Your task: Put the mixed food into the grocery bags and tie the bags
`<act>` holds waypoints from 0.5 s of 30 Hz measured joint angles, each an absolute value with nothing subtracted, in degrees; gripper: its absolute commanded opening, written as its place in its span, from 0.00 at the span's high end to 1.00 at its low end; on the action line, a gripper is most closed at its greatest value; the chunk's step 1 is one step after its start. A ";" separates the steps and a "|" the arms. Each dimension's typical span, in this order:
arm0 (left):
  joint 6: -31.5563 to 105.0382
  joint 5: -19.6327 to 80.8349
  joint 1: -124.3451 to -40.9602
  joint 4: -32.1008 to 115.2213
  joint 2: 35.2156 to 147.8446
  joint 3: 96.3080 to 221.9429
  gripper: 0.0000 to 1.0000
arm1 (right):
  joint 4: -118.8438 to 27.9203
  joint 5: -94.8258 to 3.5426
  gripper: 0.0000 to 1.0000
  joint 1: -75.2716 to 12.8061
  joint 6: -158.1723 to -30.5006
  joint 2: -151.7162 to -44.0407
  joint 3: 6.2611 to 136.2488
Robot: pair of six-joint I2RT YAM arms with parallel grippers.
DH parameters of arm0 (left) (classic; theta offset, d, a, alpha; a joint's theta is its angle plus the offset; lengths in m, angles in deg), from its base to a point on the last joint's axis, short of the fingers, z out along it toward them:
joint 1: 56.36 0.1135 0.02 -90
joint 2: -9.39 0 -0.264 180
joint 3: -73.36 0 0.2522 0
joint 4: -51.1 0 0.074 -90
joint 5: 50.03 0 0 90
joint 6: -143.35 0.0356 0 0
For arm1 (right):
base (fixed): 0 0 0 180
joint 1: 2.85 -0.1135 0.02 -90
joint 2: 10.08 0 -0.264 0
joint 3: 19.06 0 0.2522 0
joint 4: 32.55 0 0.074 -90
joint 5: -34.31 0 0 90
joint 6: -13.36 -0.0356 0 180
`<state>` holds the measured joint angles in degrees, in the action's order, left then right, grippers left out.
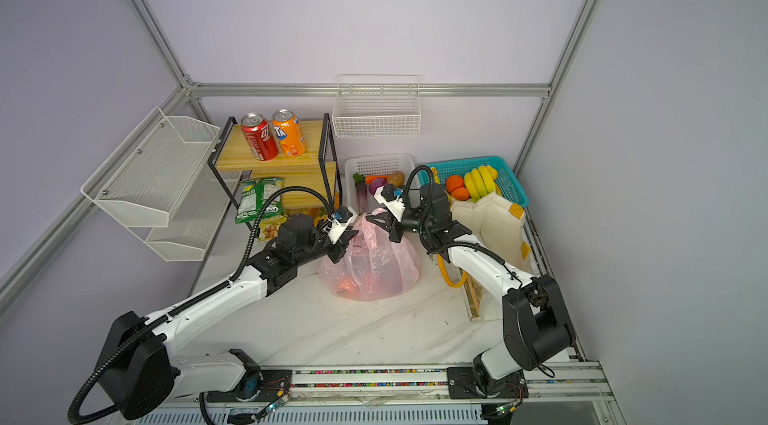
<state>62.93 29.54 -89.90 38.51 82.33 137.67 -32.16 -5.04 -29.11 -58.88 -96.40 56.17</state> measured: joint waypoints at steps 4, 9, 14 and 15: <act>57.55 27.07 -89.92 39.95 78.86 135.33 0.93 | -32.03 -4.12 1.00 -29.11 -58.66 -95.18 55.43; 51.81 24.55 -89.92 43.32 76.28 133.04 0.96 | -31.46 -2.70 1.00 -29.18 -58.75 -93.25 54.56; 49.21 23.92 -89.92 43.97 76.26 132.97 0.96 | -30.32 -2.31 1.00 -29.15 -59.12 -92.99 53.90; 48.97 23.96 -89.92 43.89 76.26 132.97 0.95 | -30.17 -2.29 1.00 -29.15 -59.27 -92.99 53.84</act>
<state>48.97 23.96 -89.92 43.89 76.26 132.97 -30.17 -2.29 -29.15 -59.27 -92.99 53.84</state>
